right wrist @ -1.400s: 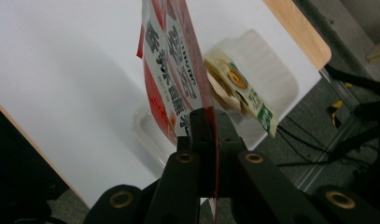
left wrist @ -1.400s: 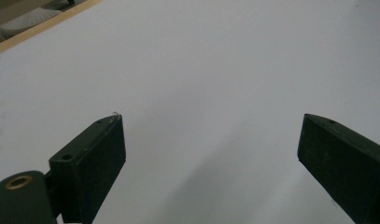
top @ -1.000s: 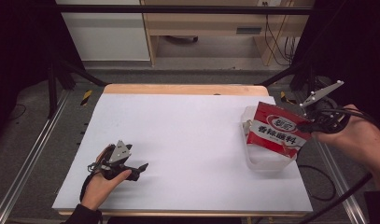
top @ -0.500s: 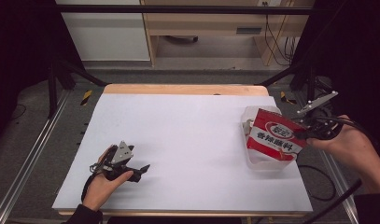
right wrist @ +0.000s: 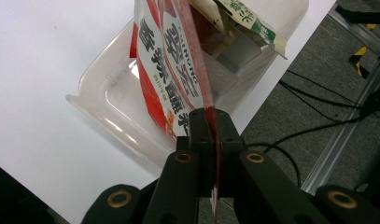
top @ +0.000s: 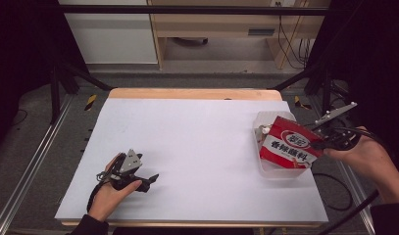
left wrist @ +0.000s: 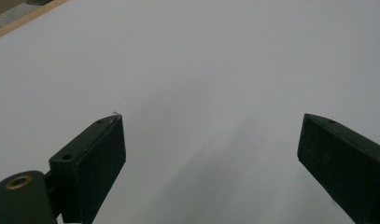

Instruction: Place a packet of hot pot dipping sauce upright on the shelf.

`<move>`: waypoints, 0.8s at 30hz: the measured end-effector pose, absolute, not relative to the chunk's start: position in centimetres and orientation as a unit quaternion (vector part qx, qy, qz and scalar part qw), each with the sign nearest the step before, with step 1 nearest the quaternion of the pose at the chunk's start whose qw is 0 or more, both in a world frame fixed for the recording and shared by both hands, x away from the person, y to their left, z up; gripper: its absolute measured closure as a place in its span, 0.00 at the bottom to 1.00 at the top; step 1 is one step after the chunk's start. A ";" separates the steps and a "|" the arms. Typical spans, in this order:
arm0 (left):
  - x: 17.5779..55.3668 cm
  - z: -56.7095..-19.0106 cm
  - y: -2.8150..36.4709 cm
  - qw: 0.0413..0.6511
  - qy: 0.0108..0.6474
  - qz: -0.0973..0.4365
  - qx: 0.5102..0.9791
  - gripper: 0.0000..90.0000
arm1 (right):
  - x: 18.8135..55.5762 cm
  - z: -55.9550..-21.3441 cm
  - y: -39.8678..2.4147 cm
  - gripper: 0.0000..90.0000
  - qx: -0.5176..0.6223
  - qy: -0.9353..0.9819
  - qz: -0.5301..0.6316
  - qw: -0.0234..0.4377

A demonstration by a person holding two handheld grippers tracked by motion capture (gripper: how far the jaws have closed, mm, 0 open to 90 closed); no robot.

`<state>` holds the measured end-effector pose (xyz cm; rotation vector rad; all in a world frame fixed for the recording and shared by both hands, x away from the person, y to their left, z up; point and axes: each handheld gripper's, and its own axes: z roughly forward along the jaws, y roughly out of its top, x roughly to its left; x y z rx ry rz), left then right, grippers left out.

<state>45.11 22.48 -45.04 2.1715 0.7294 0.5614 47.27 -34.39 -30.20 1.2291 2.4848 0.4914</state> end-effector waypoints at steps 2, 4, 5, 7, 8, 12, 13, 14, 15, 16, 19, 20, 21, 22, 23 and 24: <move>45.1 -45.0 22.4 0.382 0.285 0.220 0.851 0.08 | 47.2 -30.2 -34.4 0.95 0.426 0.873 0.173 0.164; 45.1 -45.0 22.4 0.383 0.285 0.221 0.851 0.08 | 47.1 -30.0 -34.3 0.87 0.414 0.876 0.178 0.171; 45.0 -45.0 22.4 0.383 0.285 0.221 0.851 0.08 | 46.9 -29.9 -34.1 0.79 0.409 0.877 0.183 0.174; 45.1 -45.0 22.4 0.383 0.285 0.221 0.850 0.08 | 46.8 -29.5 -33.7 0.65 0.394 0.879 0.192 0.186; 45.1 -45.0 22.4 0.383 0.286 0.221 0.850 0.08 | 46.7 -29.3 -33.5 0.58 0.388 0.880 0.194 0.193; 45.1 -45.0 22.5 0.385 0.287 0.222 0.848 0.08 | 46.5 -27.8 -31.9 0.36 0.366 0.872 0.227 0.232; 45.1 -44.9 22.5 0.384 0.286 0.222 0.849 0.08 | 46.4 -27.3 -31.0 0.31 0.358 0.869 0.241 0.241; 45.1 -45.0 22.5 0.384 0.286 0.222 0.849 0.08 | 46.4 -27.0 -30.3 0.28 0.352 0.866 0.250 0.251; 45.1 -45.0 22.5 0.384 0.286 0.222 0.849 0.08 | 46.5 -26.6 -29.3 0.27 0.347 0.863 0.263 0.257; 45.1 -45.0 22.6 0.383 0.286 0.222 0.850 0.08 | 46.5 -26.4 -28.7 0.26 0.337 0.862 0.272 0.263; 45.1 -44.9 22.6 0.384 0.287 0.223 0.849 0.08 | 46.6 -25.9 -25.9 0.22 0.319 0.853 0.306 0.276; 45.1 -44.9 22.7 0.384 0.288 0.225 0.848 0.08 | 46.6 -25.9 -24.9 0.21 0.312 0.851 0.318 0.278; 45.1 -44.8 22.7 0.384 0.288 0.225 0.848 0.08 | 46.7 -25.9 -24.0 0.20 0.306 0.850 0.326 0.279; 45.1 -44.8 22.8 0.384 0.289 0.225 0.847 0.08 | 46.7 -26.0 -23.0 0.19 0.300 0.848 0.334 0.280; 45.1 -44.8 22.9 0.385 0.290 0.226 0.847 0.08 | 46.6 -26.2 -22.1 0.19 0.295 0.848 0.342 0.278; 45.1 -44.8 23.0 0.386 0.291 0.226 0.846 0.08 | 46.6 -26.4 -21.4 0.18 0.290 0.848 0.347 0.276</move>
